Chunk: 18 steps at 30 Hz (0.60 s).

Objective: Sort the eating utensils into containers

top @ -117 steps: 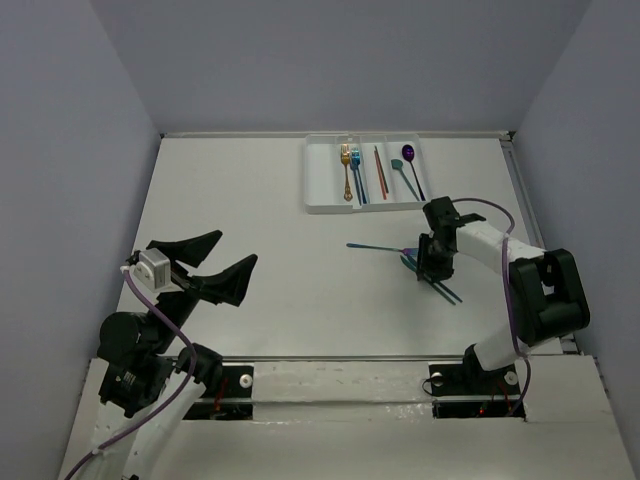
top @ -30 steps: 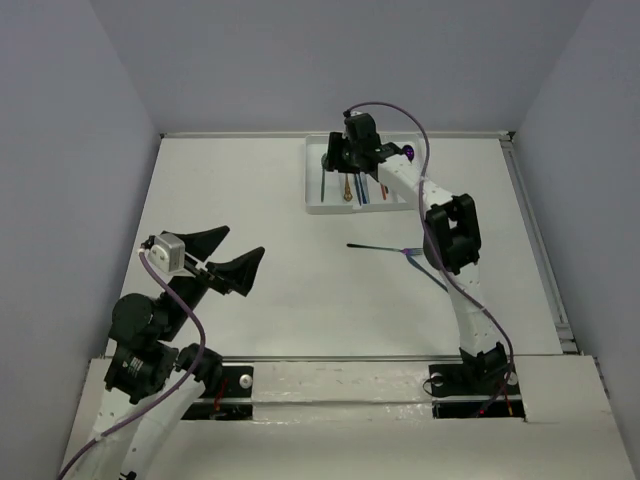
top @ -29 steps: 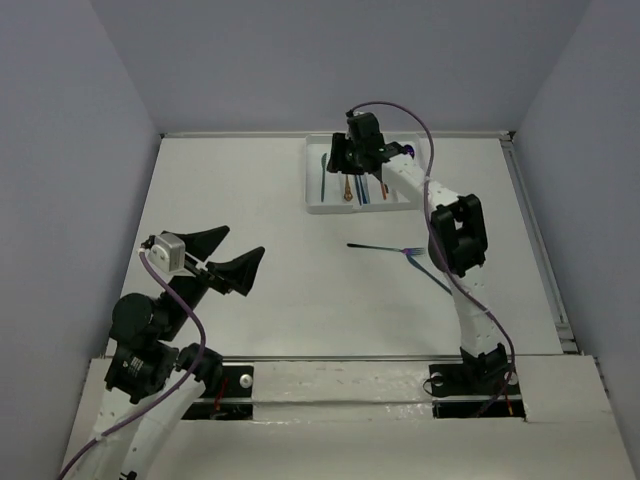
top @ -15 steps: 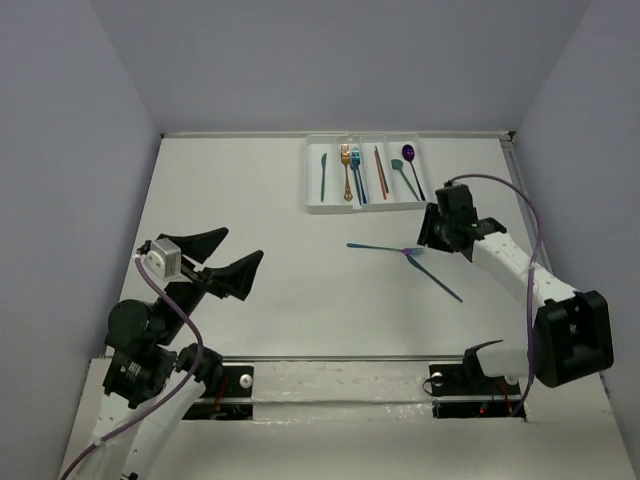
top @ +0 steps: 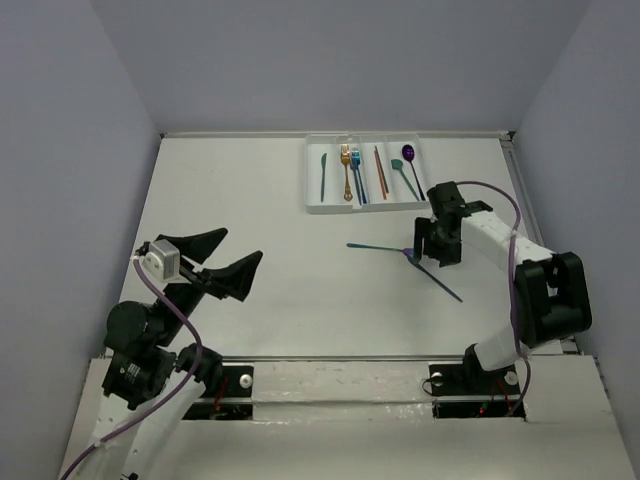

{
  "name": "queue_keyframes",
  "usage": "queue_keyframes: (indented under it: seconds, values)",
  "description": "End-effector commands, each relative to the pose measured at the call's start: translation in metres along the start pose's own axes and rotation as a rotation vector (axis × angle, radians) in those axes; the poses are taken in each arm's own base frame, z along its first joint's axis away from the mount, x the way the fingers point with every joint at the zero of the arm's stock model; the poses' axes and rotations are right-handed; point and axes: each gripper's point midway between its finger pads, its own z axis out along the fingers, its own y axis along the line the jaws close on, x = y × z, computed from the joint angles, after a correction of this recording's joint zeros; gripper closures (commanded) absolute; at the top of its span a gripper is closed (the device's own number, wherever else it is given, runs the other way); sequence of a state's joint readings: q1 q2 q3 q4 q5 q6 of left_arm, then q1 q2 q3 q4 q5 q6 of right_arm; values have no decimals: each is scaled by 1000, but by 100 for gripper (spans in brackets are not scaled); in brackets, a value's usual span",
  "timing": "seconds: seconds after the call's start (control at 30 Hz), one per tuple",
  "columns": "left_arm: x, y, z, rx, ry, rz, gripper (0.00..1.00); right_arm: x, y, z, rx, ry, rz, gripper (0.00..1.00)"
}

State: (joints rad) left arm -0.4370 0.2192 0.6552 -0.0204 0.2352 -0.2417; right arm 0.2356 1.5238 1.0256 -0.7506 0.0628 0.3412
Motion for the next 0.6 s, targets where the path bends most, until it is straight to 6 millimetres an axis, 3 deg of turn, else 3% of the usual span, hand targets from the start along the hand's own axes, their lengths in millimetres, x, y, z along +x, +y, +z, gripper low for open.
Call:
queue_keyframes:
  seconds: [0.0, 0.33, 0.57]
  values:
    - [-29, -12, -6, 37, -88, 19, 1, 10, 11, 4, -80, 94, -100, 30]
    - [-30, -14, -7, 44, -93, 18, 1, 22, 11, 33, -84, 171, -99, 29]
    - [-29, -13, -6, 44, -87, 17, 1, 20, 18, 34, -122, 155, -79, 32]
